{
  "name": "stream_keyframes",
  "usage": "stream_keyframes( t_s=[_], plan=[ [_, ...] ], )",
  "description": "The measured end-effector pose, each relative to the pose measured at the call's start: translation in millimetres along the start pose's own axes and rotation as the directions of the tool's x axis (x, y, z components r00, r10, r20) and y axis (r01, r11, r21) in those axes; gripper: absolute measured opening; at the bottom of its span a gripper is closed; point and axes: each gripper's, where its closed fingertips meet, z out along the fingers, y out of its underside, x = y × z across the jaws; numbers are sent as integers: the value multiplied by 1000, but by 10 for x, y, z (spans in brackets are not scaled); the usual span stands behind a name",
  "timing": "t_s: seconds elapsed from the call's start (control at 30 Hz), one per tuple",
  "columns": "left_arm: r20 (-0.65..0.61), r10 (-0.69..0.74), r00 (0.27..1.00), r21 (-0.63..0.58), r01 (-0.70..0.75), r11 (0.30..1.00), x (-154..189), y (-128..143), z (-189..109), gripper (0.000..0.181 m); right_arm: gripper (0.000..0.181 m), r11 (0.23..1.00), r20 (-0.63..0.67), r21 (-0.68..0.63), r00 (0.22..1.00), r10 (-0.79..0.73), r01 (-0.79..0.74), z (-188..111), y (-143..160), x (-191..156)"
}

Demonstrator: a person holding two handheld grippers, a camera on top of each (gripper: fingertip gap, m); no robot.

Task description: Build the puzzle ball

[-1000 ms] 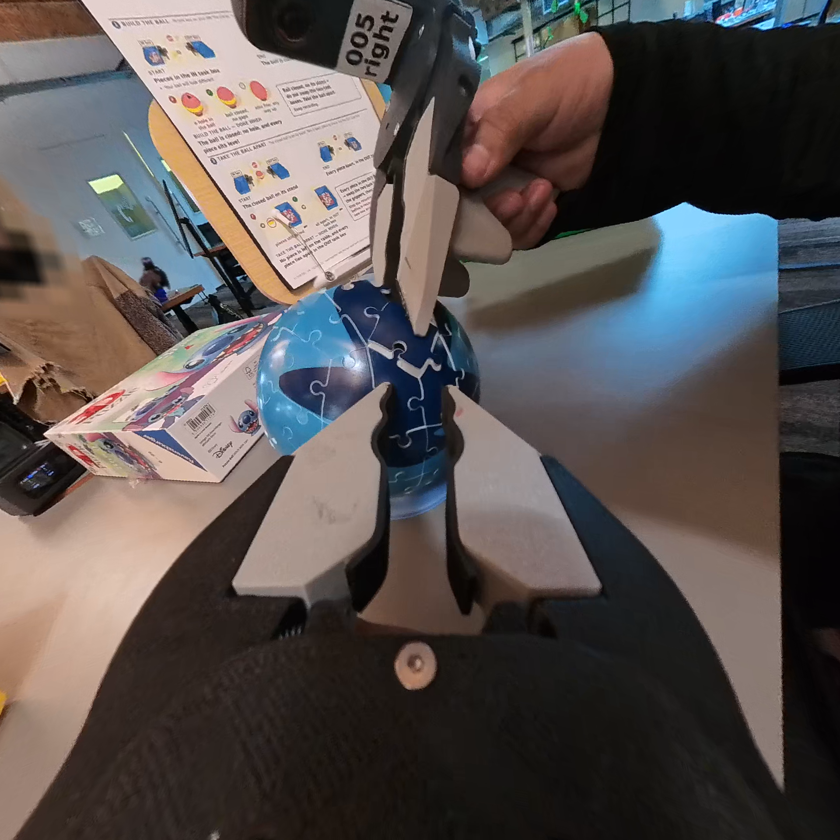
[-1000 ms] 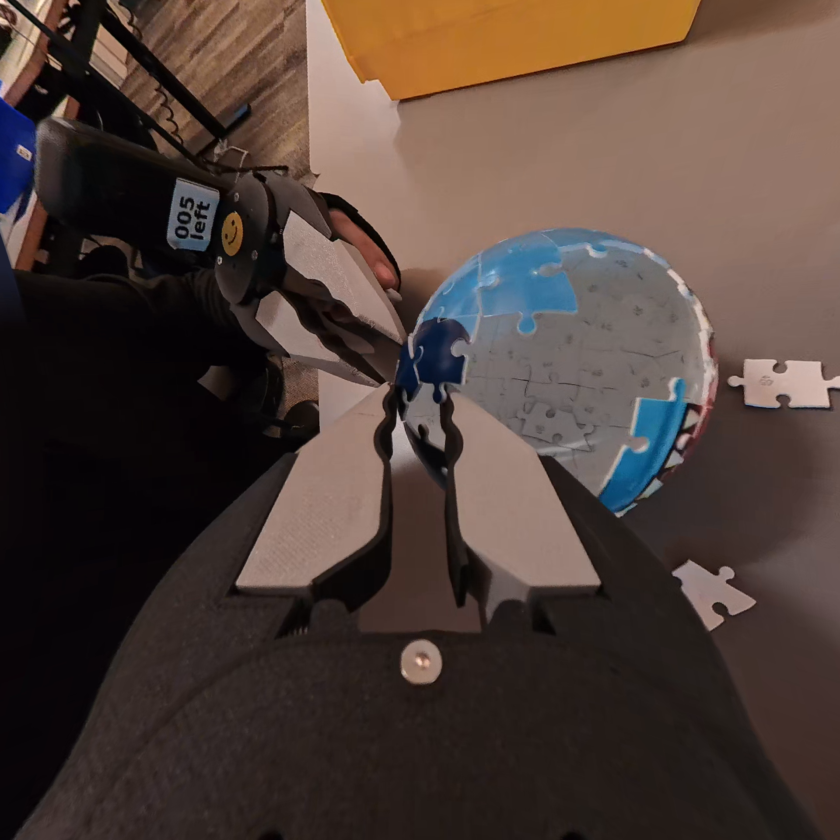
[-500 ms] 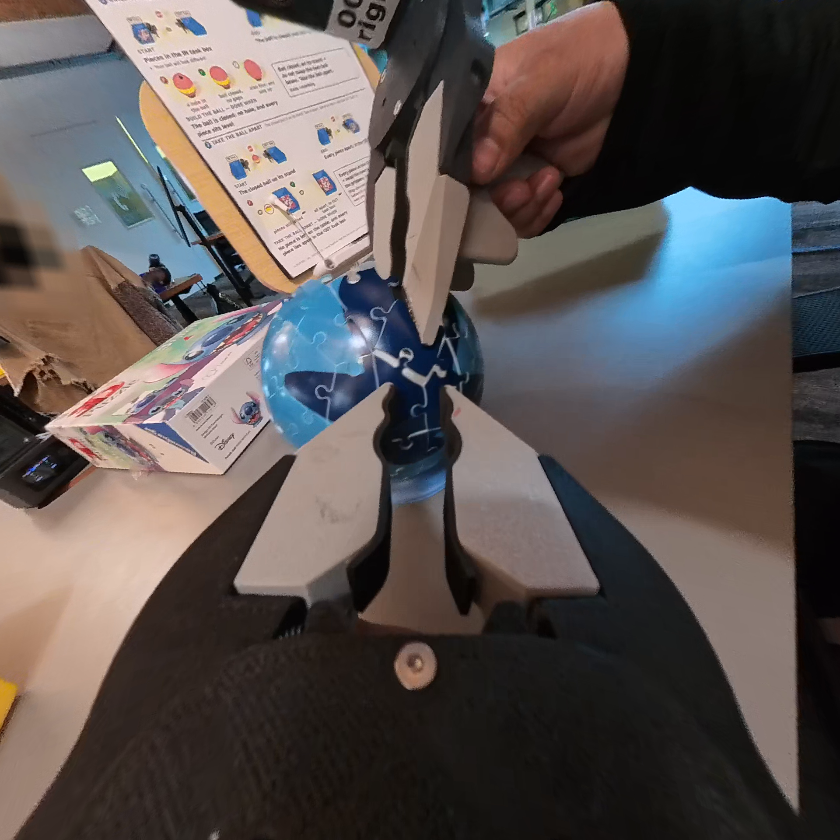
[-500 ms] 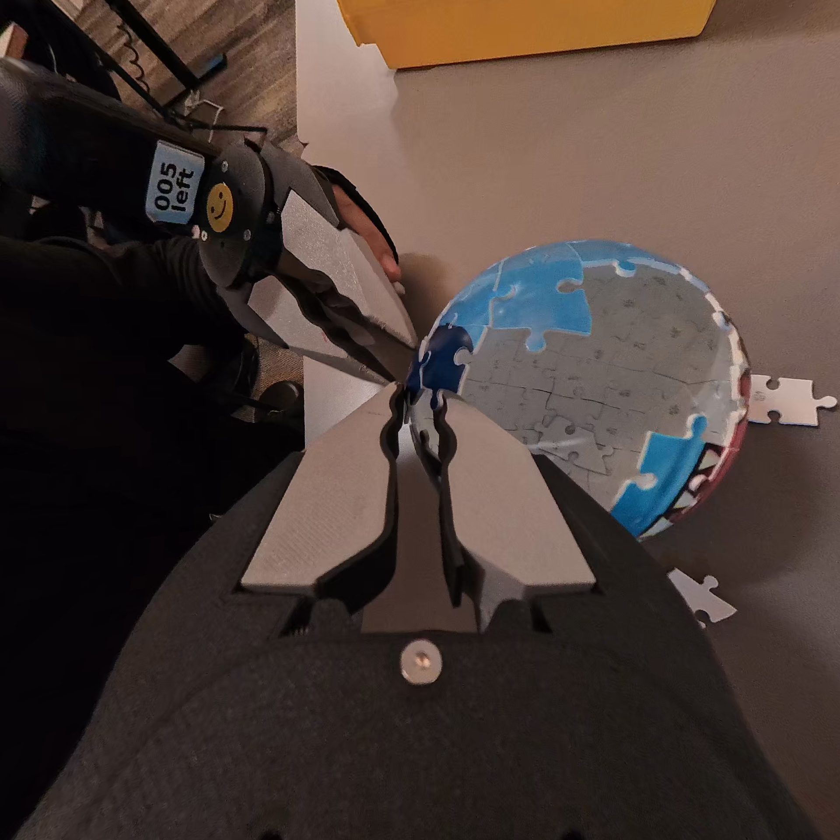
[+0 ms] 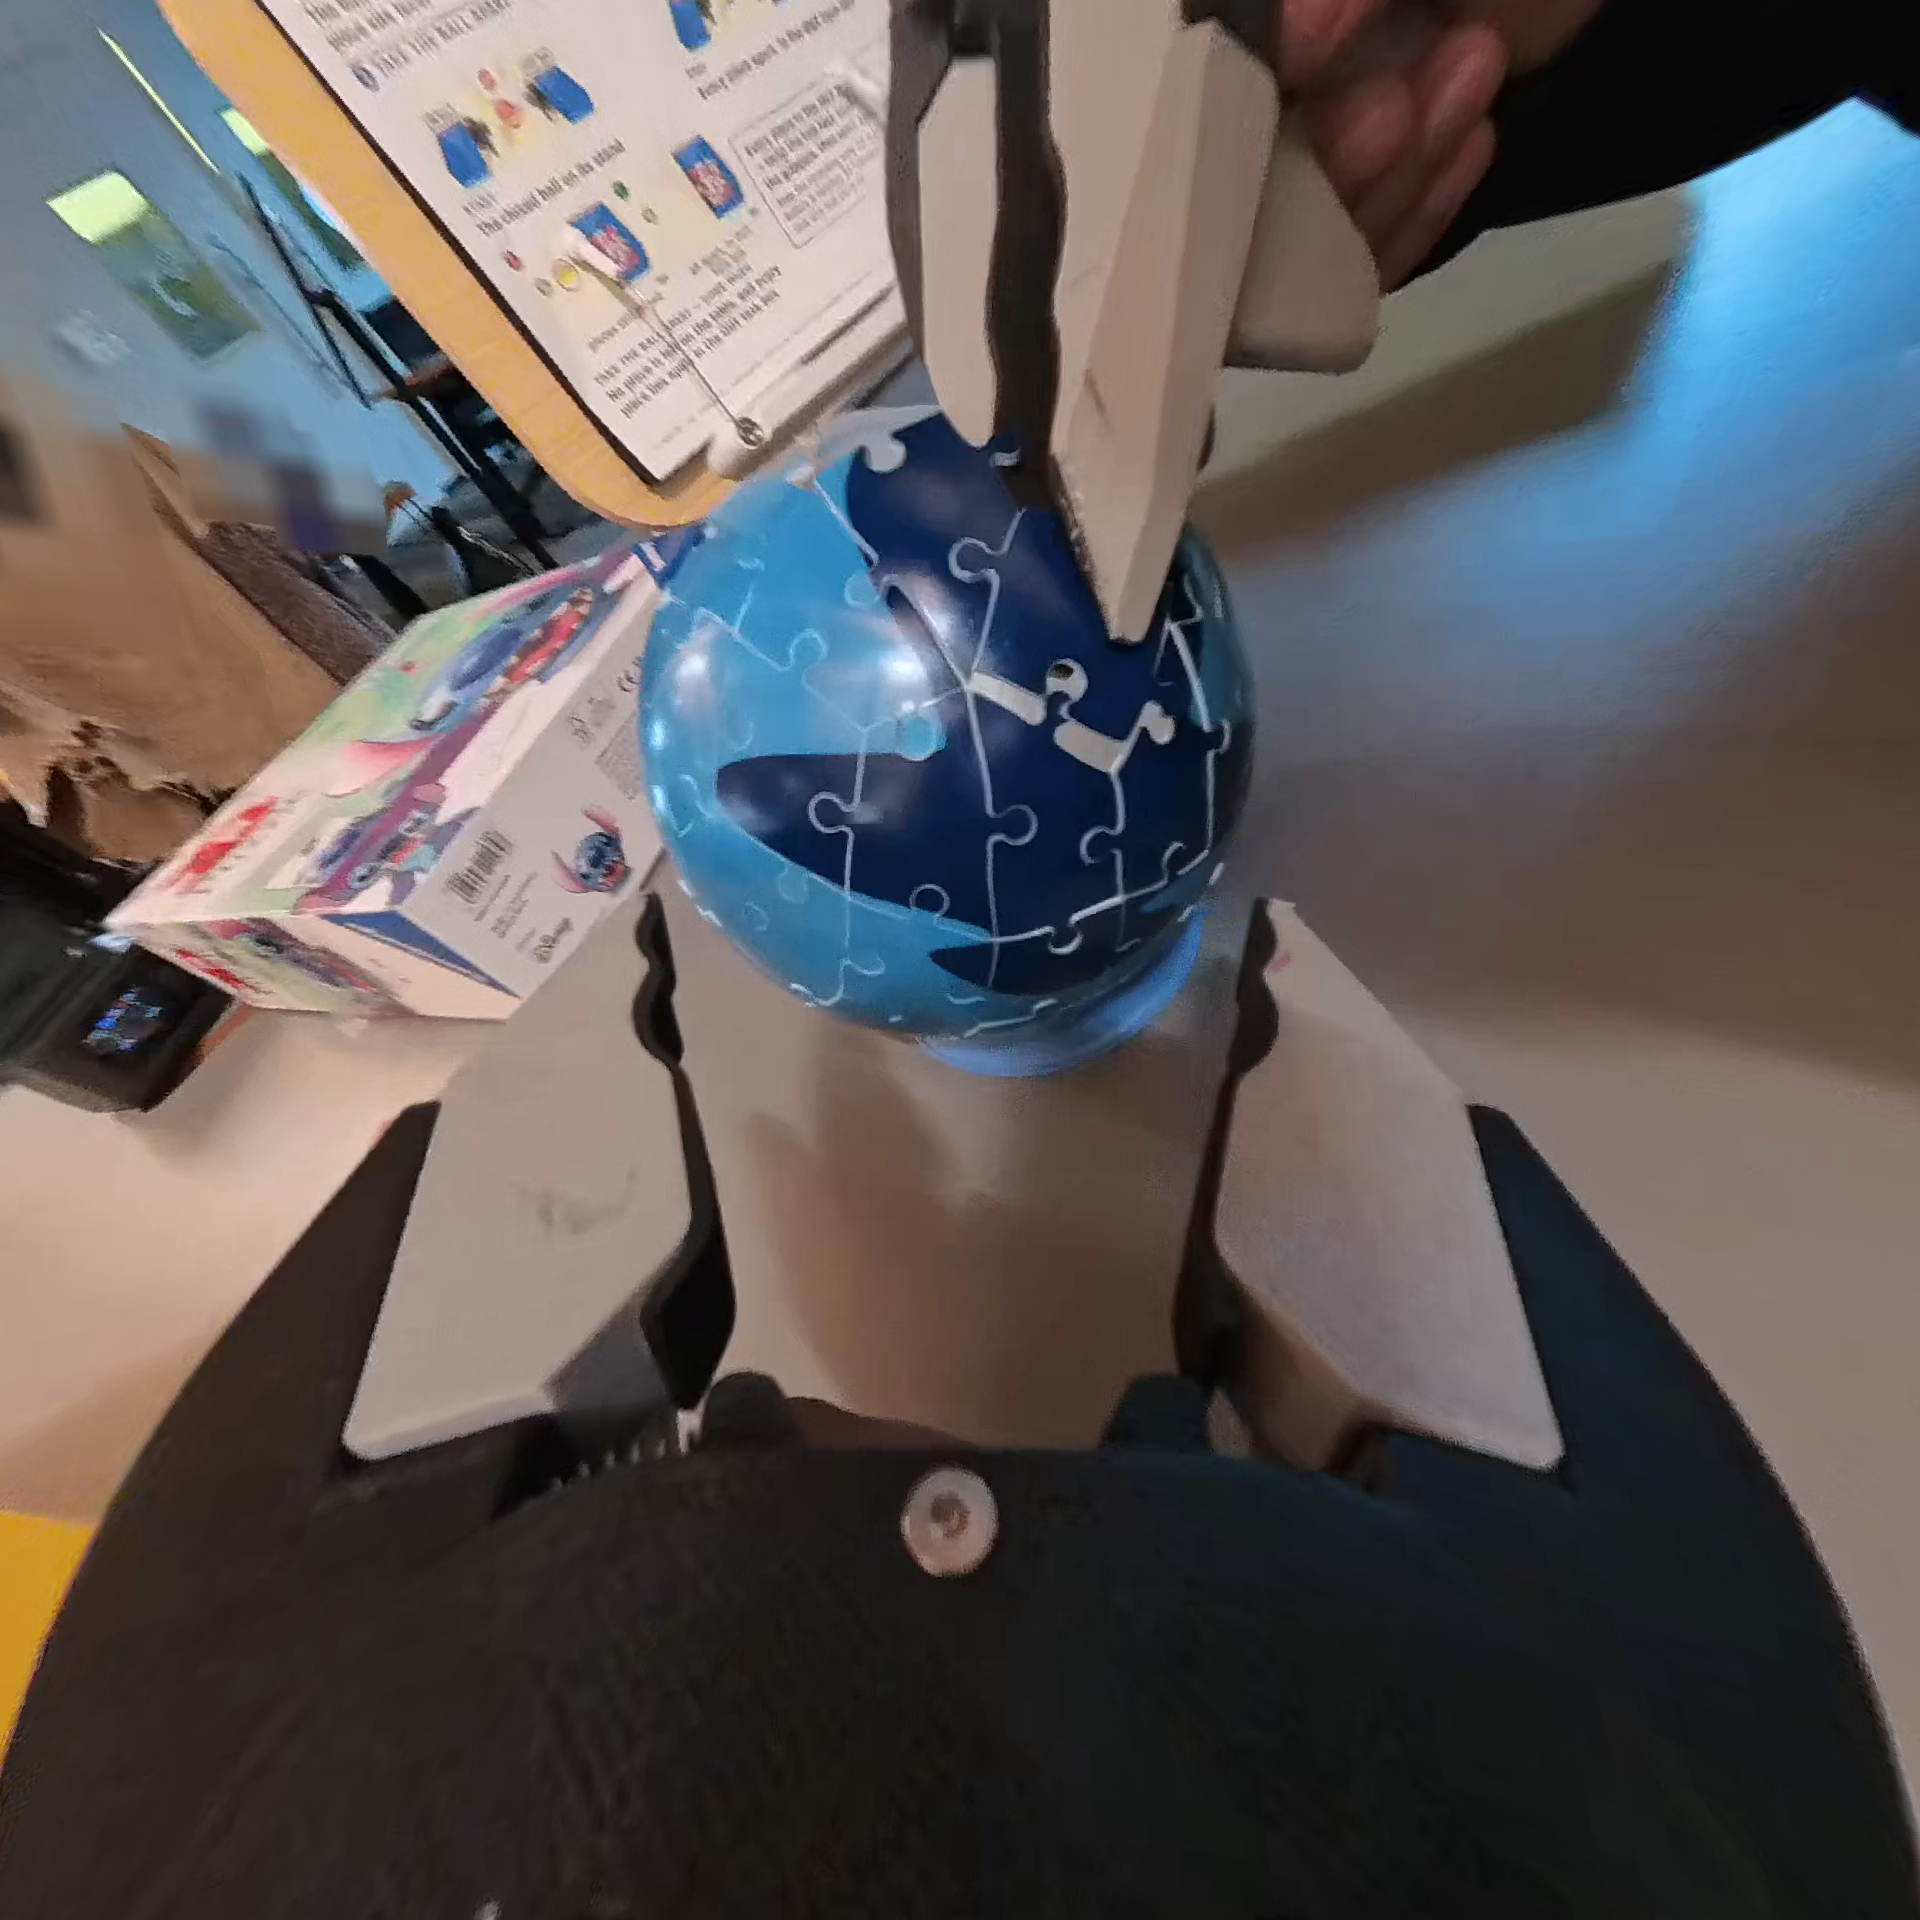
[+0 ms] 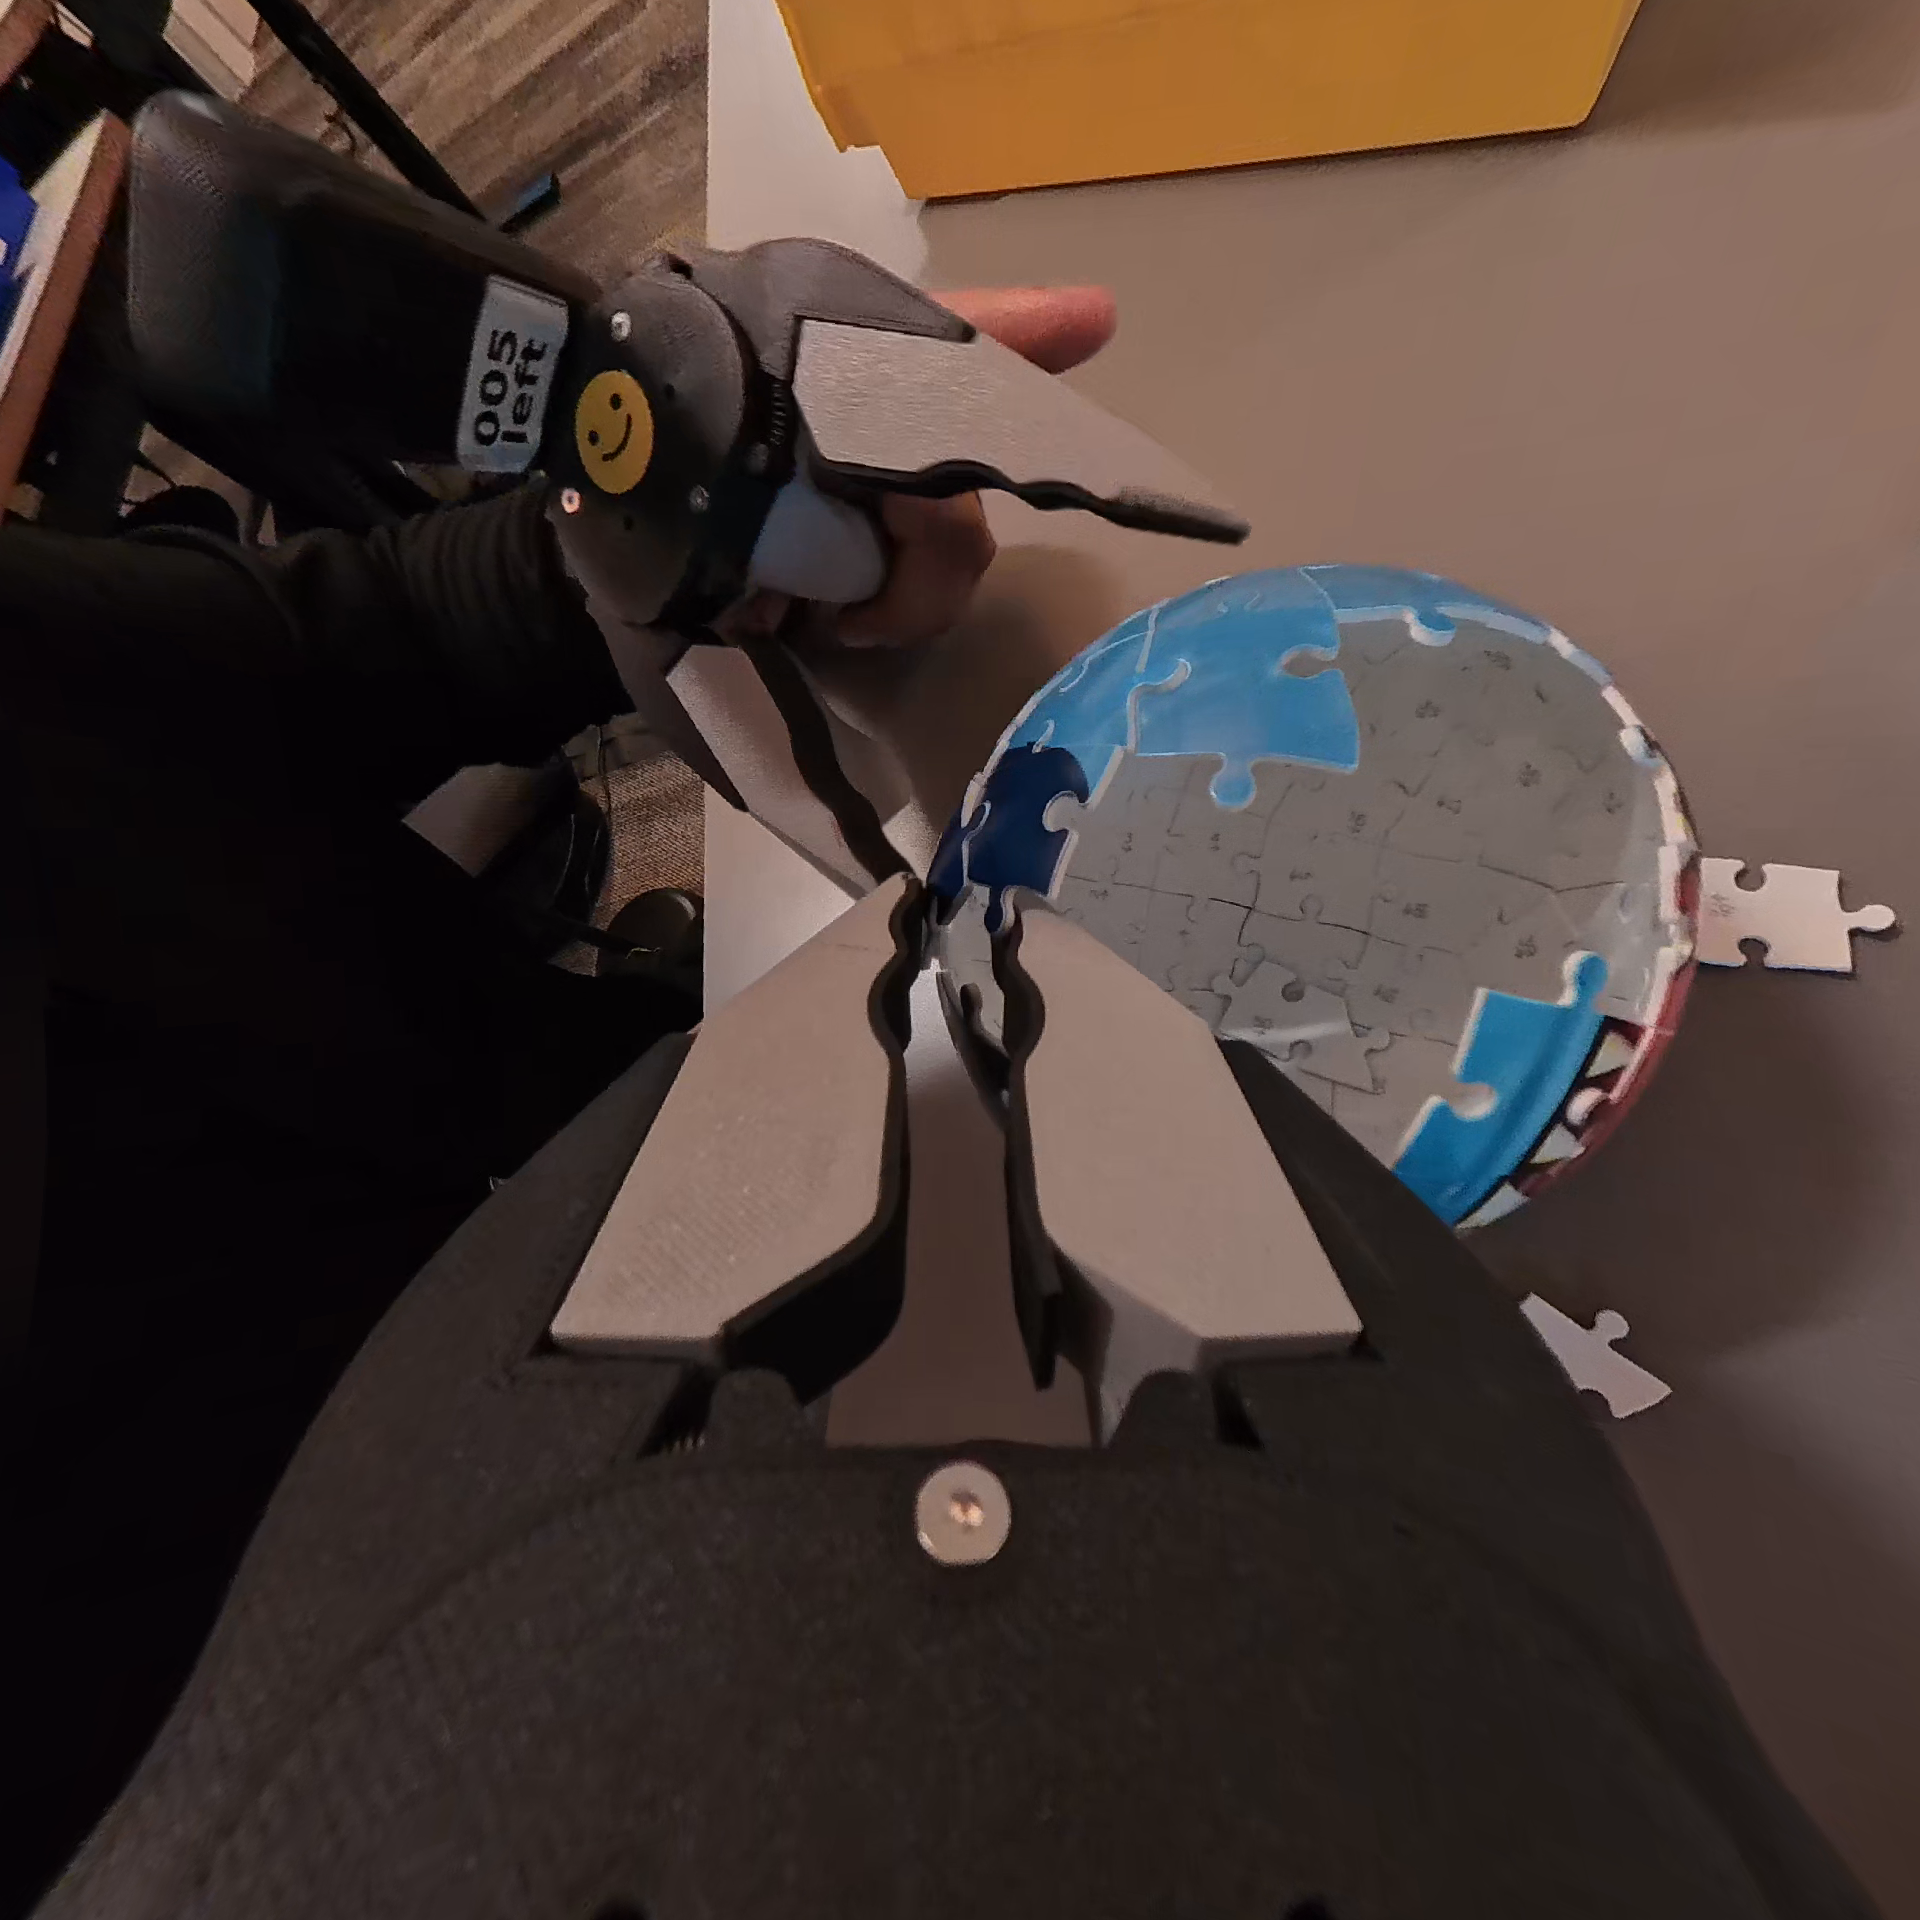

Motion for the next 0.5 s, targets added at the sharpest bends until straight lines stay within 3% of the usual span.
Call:
stream_keyframes(
  t_s=[0.5],
  plan=[
    [-32,50,998,-38,-52,998,-55,83,192,101,9,997,-33,-44,997,-72,70,33,35,22]
  ],
)
